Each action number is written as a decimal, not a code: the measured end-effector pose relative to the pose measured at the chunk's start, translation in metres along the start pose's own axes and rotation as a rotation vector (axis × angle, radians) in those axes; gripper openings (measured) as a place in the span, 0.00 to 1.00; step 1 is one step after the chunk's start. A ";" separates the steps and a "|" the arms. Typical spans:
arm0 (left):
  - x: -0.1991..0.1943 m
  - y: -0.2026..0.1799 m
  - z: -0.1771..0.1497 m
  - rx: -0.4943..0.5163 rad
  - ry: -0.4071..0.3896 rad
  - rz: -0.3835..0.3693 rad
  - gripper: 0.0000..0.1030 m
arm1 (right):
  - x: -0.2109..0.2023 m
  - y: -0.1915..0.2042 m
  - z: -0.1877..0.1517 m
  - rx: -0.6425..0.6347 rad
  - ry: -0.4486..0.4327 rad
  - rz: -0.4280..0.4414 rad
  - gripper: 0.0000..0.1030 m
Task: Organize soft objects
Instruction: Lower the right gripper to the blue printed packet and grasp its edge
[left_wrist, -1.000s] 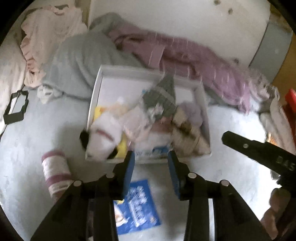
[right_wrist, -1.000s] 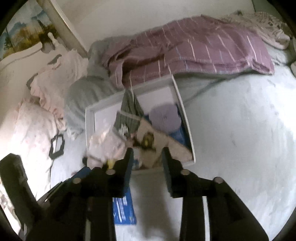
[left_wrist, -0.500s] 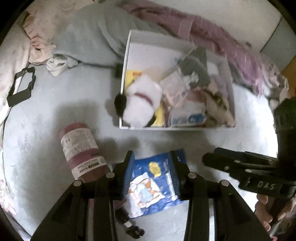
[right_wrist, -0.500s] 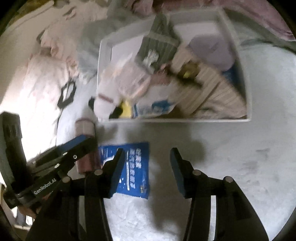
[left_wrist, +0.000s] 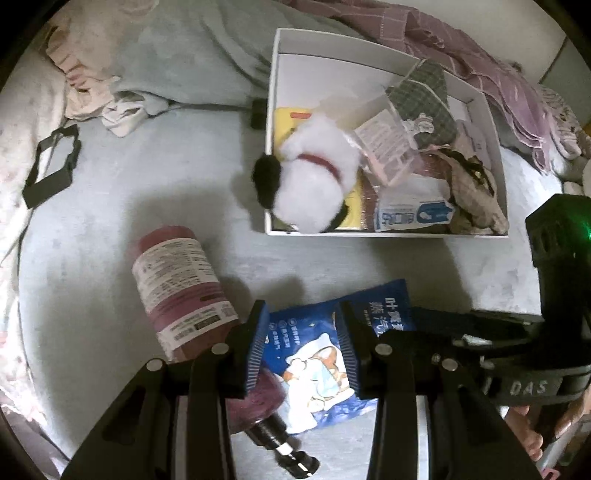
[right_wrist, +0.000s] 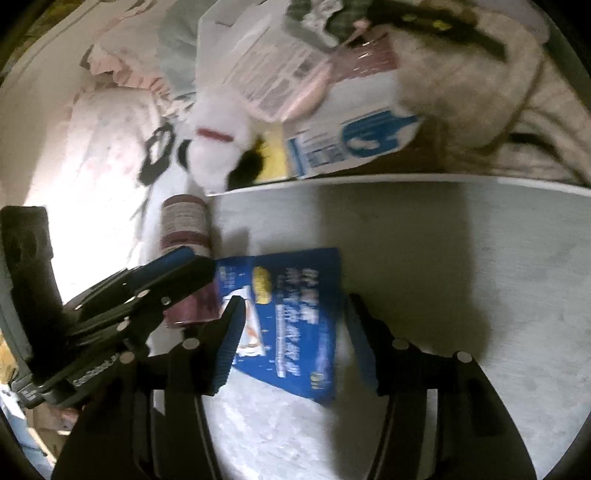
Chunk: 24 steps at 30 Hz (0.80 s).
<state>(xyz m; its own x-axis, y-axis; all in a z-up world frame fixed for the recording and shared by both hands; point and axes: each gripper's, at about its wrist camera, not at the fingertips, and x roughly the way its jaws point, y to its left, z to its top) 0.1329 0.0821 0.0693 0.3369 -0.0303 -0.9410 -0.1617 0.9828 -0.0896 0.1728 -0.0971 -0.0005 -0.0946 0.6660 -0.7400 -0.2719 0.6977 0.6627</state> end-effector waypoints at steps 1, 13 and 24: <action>0.000 0.002 0.000 -0.003 0.002 0.011 0.36 | 0.005 0.001 0.000 0.001 0.017 0.033 0.56; 0.008 0.023 0.009 -0.046 0.008 -0.014 0.37 | 0.014 -0.008 0.001 0.017 0.013 0.085 0.38; 0.014 0.041 0.015 -0.127 -0.007 -0.196 0.61 | 0.012 -0.019 0.002 0.037 0.033 0.106 0.07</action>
<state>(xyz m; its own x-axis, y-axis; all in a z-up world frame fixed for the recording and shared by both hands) 0.1450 0.1246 0.0571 0.3796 -0.2172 -0.8993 -0.2077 0.9272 -0.3116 0.1784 -0.1017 -0.0222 -0.1526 0.7282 -0.6681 -0.2233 0.6332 0.7411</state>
